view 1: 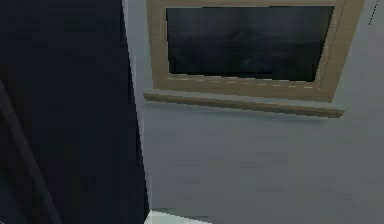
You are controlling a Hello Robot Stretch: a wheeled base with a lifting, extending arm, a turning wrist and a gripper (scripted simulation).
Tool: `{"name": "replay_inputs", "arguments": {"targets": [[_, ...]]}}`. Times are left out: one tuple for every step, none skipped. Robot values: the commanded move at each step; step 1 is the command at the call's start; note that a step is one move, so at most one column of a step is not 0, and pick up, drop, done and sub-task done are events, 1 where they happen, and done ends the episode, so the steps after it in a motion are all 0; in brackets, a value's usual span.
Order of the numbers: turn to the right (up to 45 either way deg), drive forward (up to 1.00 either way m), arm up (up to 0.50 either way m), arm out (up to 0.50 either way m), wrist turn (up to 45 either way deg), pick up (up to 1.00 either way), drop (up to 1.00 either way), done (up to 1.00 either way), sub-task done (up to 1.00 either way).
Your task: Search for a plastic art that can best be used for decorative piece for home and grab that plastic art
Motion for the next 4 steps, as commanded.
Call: {"name": "replay_inputs", "arguments": {"targets": [[0.0,0.15,0.00,0.00,0.0,0.00,0.00,0.00,0.00],[0.0,0.00,0.50,0.00,0.0,0.00,0.00,0.00,0.00],[0.0,0.00,0.32,0.00,0.0,0.00,0.00,0.00,0.00],[0.0,0.00,0.00,0.38,0.0,0.00,0.00,0.00,0.00]]}}
